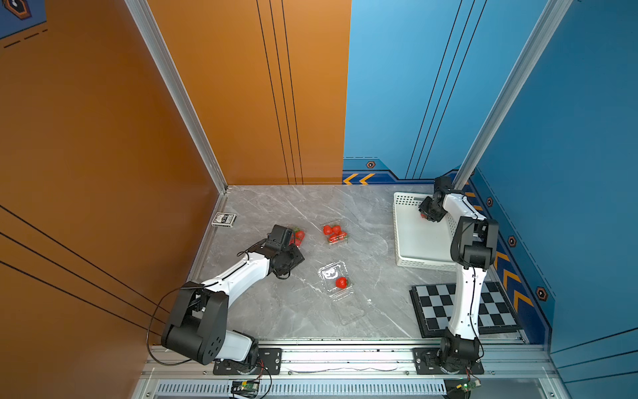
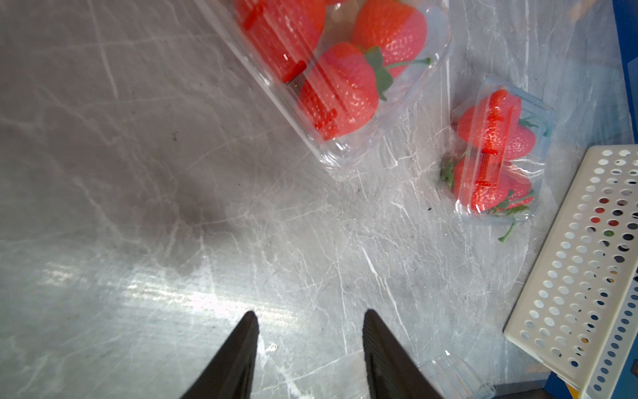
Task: Pack strawberries into containers
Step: Pick up the strawberry from the basket.
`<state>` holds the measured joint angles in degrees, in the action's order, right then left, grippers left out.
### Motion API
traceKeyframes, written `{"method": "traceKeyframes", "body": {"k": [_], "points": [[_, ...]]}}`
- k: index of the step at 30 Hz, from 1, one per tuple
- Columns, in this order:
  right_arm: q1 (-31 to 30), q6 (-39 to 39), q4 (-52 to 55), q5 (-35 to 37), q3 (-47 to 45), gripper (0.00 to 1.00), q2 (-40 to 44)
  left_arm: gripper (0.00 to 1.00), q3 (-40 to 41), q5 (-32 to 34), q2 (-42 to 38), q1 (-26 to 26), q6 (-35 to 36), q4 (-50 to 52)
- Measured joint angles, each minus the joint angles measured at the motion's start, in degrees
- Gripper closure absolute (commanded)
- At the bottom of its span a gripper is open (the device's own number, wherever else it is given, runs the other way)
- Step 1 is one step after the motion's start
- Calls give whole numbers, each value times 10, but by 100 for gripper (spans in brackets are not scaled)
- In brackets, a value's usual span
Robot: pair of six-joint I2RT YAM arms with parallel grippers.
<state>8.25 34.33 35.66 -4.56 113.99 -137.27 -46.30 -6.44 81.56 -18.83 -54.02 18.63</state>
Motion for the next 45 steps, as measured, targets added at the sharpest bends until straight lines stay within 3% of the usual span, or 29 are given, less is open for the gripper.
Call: {"method": "traceKeyframes", "body": {"k": [16,27,35,45], "points": [[19,0,-33,-58,-166,80,114,49,6,0,0,0,0,-2],[5,-14,-54,-109,-308,79,330,49,34,2,-36,-2,0,-4],[-119,-18,-62,-137,-423,78,476,48,59,2,-68,-2,-1,-7],[-367,36,-86,-126,-519,78,553,48,79,2,-87,-2,-5,-8]]}}
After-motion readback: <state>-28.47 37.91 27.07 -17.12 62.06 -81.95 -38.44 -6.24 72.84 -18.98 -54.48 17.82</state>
